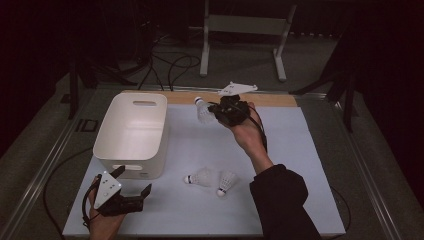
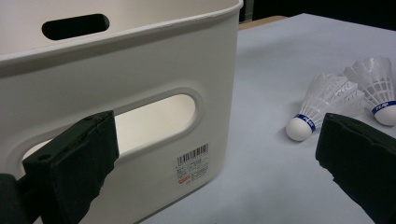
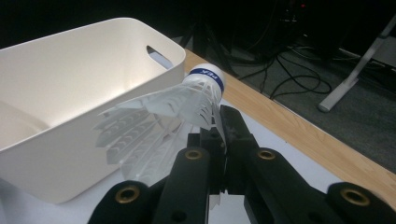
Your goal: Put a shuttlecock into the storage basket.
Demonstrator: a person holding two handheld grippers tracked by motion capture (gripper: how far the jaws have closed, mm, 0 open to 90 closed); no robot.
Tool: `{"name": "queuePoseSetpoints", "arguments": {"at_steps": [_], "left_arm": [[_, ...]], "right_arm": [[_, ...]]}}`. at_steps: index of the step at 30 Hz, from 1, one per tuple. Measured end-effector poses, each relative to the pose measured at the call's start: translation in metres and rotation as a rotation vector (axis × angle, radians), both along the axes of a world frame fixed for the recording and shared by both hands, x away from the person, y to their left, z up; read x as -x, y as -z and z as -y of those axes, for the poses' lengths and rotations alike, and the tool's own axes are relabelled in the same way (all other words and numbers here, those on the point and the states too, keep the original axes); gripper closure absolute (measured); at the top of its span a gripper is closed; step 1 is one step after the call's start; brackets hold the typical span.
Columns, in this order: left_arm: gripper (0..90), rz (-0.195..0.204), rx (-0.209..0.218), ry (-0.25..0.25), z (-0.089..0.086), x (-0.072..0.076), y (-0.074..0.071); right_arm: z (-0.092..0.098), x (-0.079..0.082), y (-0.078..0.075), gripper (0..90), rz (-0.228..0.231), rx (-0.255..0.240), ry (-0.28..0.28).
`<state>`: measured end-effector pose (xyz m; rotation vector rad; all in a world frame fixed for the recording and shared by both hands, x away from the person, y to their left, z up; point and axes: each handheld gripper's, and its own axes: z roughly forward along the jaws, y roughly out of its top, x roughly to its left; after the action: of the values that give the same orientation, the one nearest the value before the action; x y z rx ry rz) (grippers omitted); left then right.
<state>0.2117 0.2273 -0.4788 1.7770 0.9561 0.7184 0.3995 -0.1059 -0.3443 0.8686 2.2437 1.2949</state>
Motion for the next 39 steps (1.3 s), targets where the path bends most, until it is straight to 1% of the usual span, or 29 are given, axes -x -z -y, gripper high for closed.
{"name": "queuePoseSetpoints", "arguments": {"at_steps": [2, 4, 7, 19, 23, 26, 29, 39], "left_arm": [[0.0, 0.001, -0.001, 0.0, 0.0, 0.0, 0.0], [0.0, 0.0, 0.0, 0.0, 0.0, 0.0, 0.0], [0.0, -0.001, -0.002, 0.0, 0.0, 0.0, 0.0], [0.0, 0.0, -0.008, 0.003, 0.001, -0.001, 0.0], [0.0, 0.0, -0.008, 0.002, 0.001, 0.0, 0.0], [0.0, 0.0, -0.008, 0.003, 0.001, -0.001, 0.0], [0.0, 0.0, -0.009, 0.004, 0.001, 0.0, 0.0], [0.0, 0.0, -0.01, 0.005, 0.001, 0.0, 0.0]], "right_arm": [[-0.002, -0.001, 0.0, 88.7, 0.005, 0.003, -0.003], [-0.004, -0.002, 0.0, 88.7, 0.004, -0.009, -0.01], [-0.008, -0.004, 0.0, 88.7, 0.007, -0.003, -0.021], [-0.022, -0.008, -0.009, 88.7, 0.036, 0.002, -0.049], [-0.025, -0.01, -0.009, 88.7, 0.035, -0.003, -0.06], [-0.029, -0.011, -0.008, 88.7, 0.025, -0.008, -0.059], [-0.033, -0.011, -0.008, 88.8, 0.021, -0.017, -0.07], [-0.047, -0.009, -0.015, 88.7, 0.024, -0.032, -0.096]]}}
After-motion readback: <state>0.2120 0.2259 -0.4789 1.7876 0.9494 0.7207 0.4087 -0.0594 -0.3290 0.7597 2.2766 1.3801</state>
